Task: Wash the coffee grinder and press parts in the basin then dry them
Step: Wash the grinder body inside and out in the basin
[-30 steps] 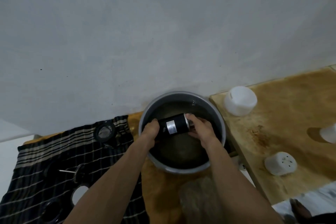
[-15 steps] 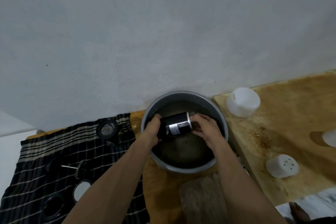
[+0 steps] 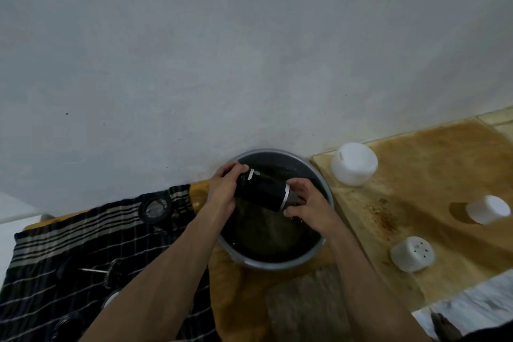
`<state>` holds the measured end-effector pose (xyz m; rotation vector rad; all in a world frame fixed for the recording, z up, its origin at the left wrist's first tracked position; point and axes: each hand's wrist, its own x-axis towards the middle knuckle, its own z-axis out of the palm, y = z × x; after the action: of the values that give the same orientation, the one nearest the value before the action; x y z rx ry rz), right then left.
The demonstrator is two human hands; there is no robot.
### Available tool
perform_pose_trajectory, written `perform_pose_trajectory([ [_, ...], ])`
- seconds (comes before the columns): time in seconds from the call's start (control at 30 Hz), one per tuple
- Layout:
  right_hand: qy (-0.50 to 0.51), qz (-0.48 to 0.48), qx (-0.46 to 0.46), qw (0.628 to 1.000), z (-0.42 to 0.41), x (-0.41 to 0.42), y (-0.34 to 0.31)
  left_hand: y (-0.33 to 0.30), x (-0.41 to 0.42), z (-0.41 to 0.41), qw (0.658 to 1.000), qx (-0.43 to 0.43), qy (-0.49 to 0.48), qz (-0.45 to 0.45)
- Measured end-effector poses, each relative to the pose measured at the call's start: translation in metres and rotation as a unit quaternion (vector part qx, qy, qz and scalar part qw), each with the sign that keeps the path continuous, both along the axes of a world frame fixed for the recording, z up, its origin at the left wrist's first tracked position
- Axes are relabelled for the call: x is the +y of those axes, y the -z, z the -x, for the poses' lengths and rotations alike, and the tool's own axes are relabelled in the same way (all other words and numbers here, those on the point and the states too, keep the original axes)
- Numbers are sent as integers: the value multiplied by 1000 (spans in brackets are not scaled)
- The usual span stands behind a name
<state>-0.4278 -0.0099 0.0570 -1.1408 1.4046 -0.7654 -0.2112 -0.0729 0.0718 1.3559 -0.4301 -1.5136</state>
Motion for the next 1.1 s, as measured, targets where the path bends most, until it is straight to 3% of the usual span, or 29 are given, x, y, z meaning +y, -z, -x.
perform_pose_trajectory([
  [0.13,-5,-7,46,999,-7,0,5,-11,2,-1,992,-53,53,103],
  [0.3,38,-38,20,998,-6,-3,4,-14,4,-7,976,-75,105,174],
  [0.5,86,-35,24,995,-8,-10,-3,5,8,-5,972,-162,164,31],
  [0.63,90,-87,19,992,-16,-10,4,30,9,-7,974,-139,161,-78],
  [0.7,121,-123,-39,984,-21,-11,9,43,8,-8,976,-129,139,-106],
  [0.8,179,-156,-128,963,-31,-16,11,52,6,-6,978,-114,115,-129],
  [1.1,252,-197,-156,934,-35,-22,23,51,8,-3,964,-167,137,-157],
])
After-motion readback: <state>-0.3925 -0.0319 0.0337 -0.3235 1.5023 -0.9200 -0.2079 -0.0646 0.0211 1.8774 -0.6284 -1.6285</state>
